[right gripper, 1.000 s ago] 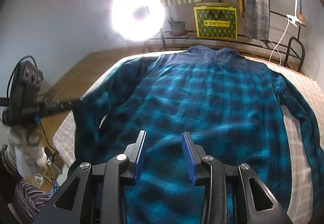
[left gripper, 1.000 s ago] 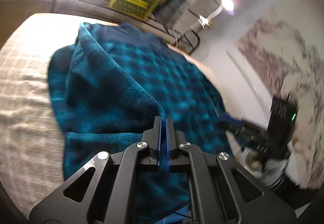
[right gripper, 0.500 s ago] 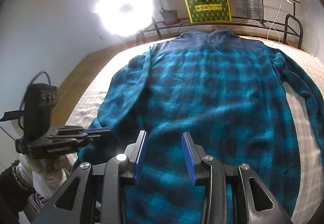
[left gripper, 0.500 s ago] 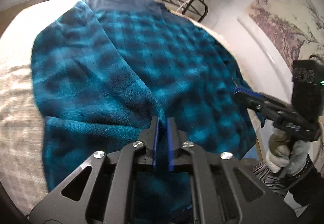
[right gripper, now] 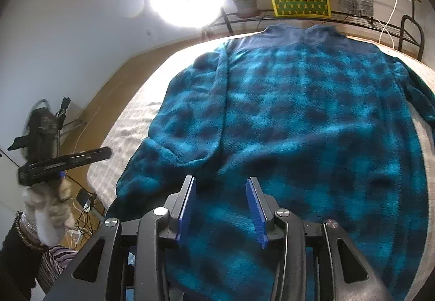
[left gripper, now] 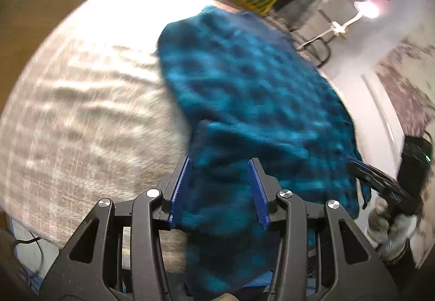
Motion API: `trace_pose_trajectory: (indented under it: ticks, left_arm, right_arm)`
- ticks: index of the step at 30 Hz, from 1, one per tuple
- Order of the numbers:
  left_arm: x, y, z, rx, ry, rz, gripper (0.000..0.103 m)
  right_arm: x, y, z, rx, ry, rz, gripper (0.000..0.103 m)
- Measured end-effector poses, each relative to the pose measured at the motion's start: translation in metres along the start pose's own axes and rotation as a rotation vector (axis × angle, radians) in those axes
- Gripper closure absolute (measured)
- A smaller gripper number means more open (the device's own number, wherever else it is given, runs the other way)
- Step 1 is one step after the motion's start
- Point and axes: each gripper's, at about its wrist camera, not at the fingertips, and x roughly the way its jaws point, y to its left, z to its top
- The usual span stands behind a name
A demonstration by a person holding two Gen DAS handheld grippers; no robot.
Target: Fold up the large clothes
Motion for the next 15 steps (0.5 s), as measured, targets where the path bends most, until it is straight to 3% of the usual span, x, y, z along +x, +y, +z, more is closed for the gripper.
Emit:
trace_pose_trajectory:
  ticks: [3,6,7,8,15]
  left_arm:
    - [0.019,0.017,0.004,-0.054,0.042,0.007,0.058]
    - [0.031,0.022,0.003,-0.059,0.070,-0.031,0.061]
    - [0.033,0.023,0.000,-0.055,0.081,-0.060,0.083]
    - [0.034,0.021,-0.001,-0.048,0.090,-0.065,0.096]
    - [0.005,-0.022,-0.015,0.080,0.055,-0.146,0.097]
  right_arm:
    - [0.007,0.009,-0.002,-0.016,0.010,-0.006,0.061]
    - [0.011,0.012,-0.004,-0.026,0.017,-0.005,0.061]
    - [0.011,0.013,-0.004,-0.030,0.019,-0.006,0.061]
    - [0.012,0.013,-0.004,-0.032,0.021,-0.006,0.061]
    - [0.009,0.006,-0.007,-0.016,0.025,-0.008,0.061]
